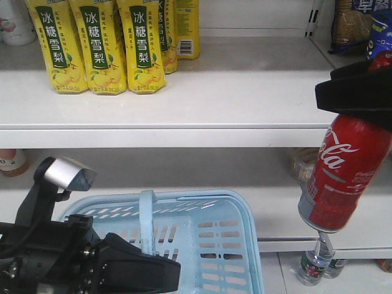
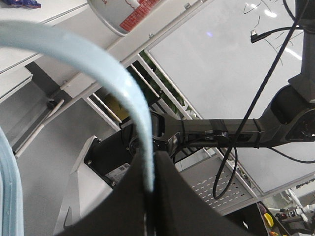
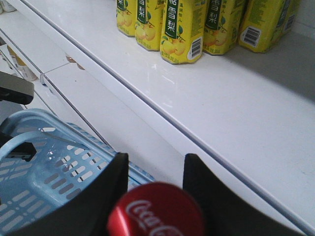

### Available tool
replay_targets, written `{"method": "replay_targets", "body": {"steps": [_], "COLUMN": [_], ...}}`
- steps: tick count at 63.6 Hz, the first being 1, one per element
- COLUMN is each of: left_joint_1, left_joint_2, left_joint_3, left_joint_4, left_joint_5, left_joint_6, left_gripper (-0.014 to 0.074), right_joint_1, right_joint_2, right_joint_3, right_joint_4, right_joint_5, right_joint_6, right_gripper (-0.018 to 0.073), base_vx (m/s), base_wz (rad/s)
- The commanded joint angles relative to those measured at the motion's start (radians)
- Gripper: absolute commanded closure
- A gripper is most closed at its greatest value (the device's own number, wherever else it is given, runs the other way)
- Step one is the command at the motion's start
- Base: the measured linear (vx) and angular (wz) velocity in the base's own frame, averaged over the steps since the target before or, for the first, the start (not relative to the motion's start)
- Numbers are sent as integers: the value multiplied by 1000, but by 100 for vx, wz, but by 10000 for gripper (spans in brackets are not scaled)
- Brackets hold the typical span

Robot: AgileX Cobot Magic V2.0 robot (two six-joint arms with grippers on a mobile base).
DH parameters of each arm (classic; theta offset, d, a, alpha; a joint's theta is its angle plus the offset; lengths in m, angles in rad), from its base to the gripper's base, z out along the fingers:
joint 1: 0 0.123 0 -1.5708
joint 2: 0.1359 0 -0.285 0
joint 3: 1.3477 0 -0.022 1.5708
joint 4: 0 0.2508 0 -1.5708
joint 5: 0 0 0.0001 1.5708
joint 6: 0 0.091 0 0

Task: Place coke in basket with both arms
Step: 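Pull the bottle off the shelf toward the basket with the right gripper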

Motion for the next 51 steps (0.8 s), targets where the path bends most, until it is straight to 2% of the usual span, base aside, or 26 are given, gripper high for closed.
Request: {"method": "replay_targets", "body": {"steps": [1, 51], "left_joint_1": [-3, -3], "left_joint_2": [-22, -22], "left_joint_3": [-25, -25], "left_joint_4": [-84, -84], "left_joint_5": [-64, -64], "left_joint_6": [6, 6], "left_gripper": [603, 603], "right_joint_1": [-3, -3], "right_joint_2": [-18, -18], "right_joint_3": [-32, -32], "right_joint_4": [64, 64], "right_joint_5": [-36, 25], "right_joint_6": [7, 9], "right_gripper": [564, 564], "base_vx": [0, 0], "base_wz": [0, 0]}}
